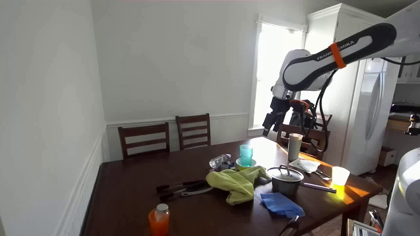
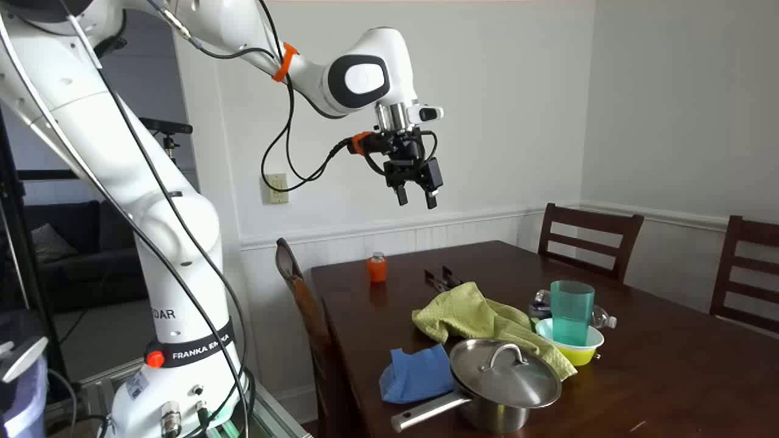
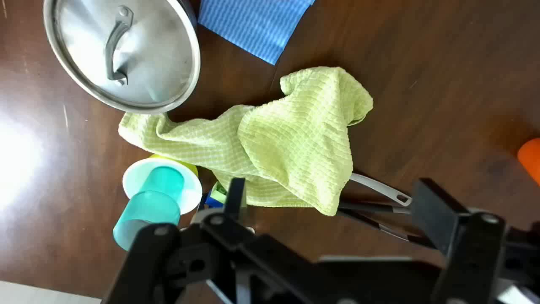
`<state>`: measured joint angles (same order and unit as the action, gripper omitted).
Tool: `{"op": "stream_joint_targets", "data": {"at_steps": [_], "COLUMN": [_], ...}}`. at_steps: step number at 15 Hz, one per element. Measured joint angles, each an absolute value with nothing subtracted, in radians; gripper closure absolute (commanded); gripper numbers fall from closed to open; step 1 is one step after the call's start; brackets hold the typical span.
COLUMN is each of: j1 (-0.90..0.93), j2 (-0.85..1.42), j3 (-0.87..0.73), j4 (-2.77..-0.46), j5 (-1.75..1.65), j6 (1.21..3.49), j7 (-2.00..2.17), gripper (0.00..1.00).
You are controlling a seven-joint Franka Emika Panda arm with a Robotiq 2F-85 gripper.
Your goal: Put the blue towel on top of the silver lid then use the towel to put the lid on the table.
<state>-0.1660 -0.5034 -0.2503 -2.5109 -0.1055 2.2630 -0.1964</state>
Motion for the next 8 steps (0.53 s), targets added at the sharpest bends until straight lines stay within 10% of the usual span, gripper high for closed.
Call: {"op": "stream_joint_targets", "data": {"at_steps": [8], "j1": [-0.168], "j2": [-0.496], "j3": [-0.235], "j4": [-2.513], "j5": [-0.105], "j6": [2.263], "j7": [-0.162], "gripper": [0.00]}}
